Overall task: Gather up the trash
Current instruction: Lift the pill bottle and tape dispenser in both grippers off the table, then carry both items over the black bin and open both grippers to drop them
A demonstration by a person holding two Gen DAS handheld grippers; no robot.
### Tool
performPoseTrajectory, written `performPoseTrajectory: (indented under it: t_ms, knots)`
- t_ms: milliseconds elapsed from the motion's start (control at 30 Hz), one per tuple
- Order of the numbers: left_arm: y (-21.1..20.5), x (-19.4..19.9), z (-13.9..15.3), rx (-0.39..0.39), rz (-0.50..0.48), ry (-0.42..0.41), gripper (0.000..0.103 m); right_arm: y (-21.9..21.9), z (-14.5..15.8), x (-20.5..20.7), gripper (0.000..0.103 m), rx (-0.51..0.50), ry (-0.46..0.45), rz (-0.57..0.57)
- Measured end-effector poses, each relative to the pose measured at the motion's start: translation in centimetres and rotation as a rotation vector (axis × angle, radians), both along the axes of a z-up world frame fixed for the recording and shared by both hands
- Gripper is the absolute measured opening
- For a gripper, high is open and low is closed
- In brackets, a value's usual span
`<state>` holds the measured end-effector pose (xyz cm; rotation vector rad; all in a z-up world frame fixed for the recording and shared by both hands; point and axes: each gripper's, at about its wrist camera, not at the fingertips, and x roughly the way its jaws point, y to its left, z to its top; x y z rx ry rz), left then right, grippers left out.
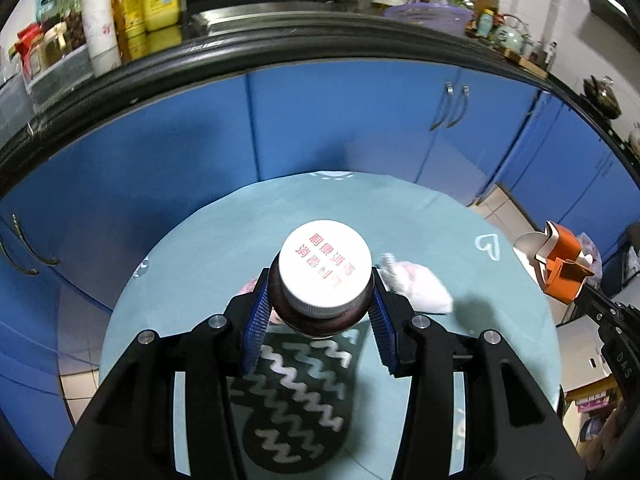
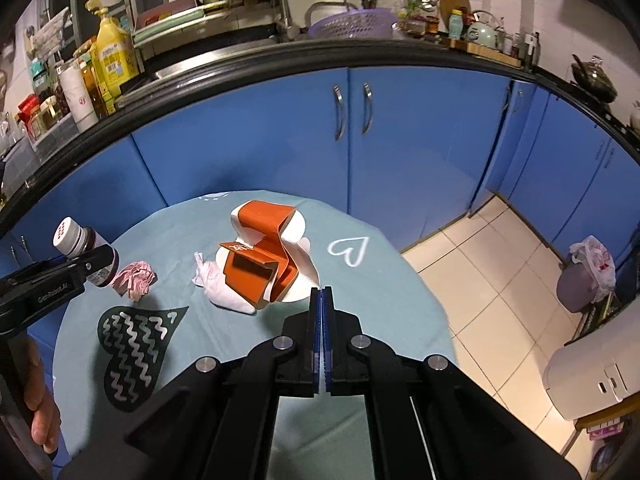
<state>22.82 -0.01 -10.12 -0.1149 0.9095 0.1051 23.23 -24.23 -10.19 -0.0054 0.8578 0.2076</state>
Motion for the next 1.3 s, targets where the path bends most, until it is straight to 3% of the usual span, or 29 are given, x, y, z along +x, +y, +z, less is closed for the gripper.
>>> performPoseTrajectory:
  t_ms: [567,1300]
  knots:
    - [-10.1,-4.2,3.6,0.033,-0.182,-0.063,0.047,-8.2,4.2,-8.2,0.001,0.003,-0.085,-0.110]
    - [-24.2,-8.6,6.9,0.096,-0.427,-0.133,0.047,-18.6,6.1,-14.9,0.001,0.006,-0.150,-0.295]
